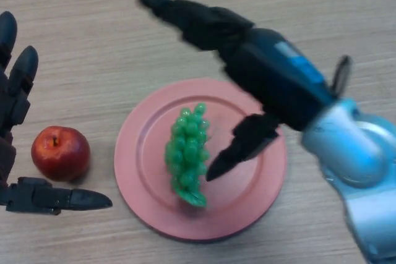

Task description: Pick up the green grapes and place it on the plate

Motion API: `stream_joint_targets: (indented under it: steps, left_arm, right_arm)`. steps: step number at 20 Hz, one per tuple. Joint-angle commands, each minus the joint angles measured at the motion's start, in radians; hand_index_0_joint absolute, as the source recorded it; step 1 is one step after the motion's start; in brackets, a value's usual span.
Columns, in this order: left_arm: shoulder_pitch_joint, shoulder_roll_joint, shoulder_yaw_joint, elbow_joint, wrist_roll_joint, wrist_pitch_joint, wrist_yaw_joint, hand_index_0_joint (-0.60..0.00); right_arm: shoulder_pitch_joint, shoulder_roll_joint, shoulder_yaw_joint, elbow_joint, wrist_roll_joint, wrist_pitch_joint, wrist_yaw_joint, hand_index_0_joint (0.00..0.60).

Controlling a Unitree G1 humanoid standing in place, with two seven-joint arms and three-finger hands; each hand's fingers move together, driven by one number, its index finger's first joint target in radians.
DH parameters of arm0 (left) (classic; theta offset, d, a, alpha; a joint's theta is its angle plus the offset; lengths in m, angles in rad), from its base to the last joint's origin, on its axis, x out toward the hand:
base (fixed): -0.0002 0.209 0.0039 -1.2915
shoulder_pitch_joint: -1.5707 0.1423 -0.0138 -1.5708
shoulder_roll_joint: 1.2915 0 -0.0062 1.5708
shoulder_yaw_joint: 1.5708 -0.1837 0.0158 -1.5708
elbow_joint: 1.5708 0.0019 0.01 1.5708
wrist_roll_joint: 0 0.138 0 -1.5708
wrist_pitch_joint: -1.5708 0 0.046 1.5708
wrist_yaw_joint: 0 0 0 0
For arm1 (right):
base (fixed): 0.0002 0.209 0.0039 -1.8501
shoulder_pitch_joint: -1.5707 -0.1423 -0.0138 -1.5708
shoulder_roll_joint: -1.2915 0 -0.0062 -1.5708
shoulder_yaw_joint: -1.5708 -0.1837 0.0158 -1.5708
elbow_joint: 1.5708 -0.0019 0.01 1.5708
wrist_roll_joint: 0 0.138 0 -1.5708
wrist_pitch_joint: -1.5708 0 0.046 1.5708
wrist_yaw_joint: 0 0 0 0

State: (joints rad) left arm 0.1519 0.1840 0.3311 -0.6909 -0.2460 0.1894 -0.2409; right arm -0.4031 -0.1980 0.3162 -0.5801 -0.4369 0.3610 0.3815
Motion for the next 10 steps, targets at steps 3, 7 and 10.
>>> stream_joint_targets:
  steps: [3,7,10]
  left_arm:
    - [-0.038,0.046,0.04,-0.057,0.006,-0.115,0.013,0.0]
    - [-0.061,0.062,0.022,-0.048,0.015,-0.113,0.008,0.0]
    - [-0.075,0.068,0.012,-0.057,0.02,-0.098,0.013,0.0]
  right_arm:
    - [0.075,0.008,-0.195,-0.171,0.203,0.004,-0.09,0.0]
    - [0.21,-0.018,-0.327,-0.284,0.413,0.069,-0.151,0.0]
    - [0.285,-0.044,-0.359,-0.333,0.474,0.073,-0.218,0.0]
